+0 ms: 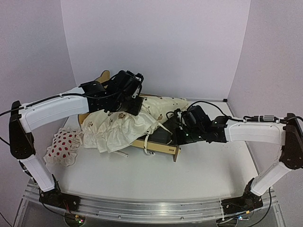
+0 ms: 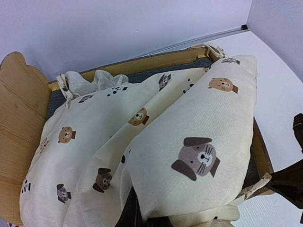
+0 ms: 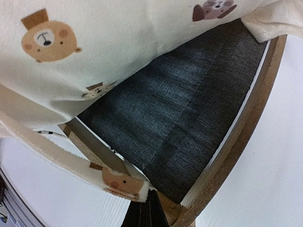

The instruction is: Set up the pet bed

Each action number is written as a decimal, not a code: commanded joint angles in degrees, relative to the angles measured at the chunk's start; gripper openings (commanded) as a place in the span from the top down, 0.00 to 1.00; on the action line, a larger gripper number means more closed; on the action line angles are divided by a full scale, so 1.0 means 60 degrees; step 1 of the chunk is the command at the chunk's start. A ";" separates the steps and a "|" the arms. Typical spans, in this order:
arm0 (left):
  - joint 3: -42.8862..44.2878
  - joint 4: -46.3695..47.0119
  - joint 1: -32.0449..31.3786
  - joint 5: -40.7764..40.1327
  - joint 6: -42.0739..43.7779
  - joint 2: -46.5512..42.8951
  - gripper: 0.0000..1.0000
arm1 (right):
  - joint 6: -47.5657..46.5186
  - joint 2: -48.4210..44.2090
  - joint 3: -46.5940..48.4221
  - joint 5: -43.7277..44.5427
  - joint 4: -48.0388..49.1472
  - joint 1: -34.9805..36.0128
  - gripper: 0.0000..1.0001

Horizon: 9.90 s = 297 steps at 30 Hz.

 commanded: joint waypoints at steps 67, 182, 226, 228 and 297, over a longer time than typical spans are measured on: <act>0.1483 -0.1792 0.0135 0.0010 -0.0115 0.1070 1.00 | -0.1277 0.4971 -0.4054 0.4794 1.4148 0.2916 0.41; 0.1499 -0.2113 0.0274 -0.0465 0.0224 0.1209 1.00 | -0.4843 1.0274 0.2908 0.7467 1.4192 0.1574 0.95; 0.1180 -0.0801 0.0368 0.1809 -0.0481 0.2556 1.00 | -0.1531 0.3757 -0.5345 -0.0622 1.3635 0.1553 1.00; 0.1263 -0.0594 0.0368 0.1970 -0.0573 0.2612 1.00 | -0.1394 0.3677 -0.5466 -0.0806 1.3602 0.1549 1.00; 0.8256 0.0924 0.1718 0.4558 0.2138 0.8192 0.00 | -0.0313 0.3660 -0.3818 0.0025 0.8868 0.1521 1.00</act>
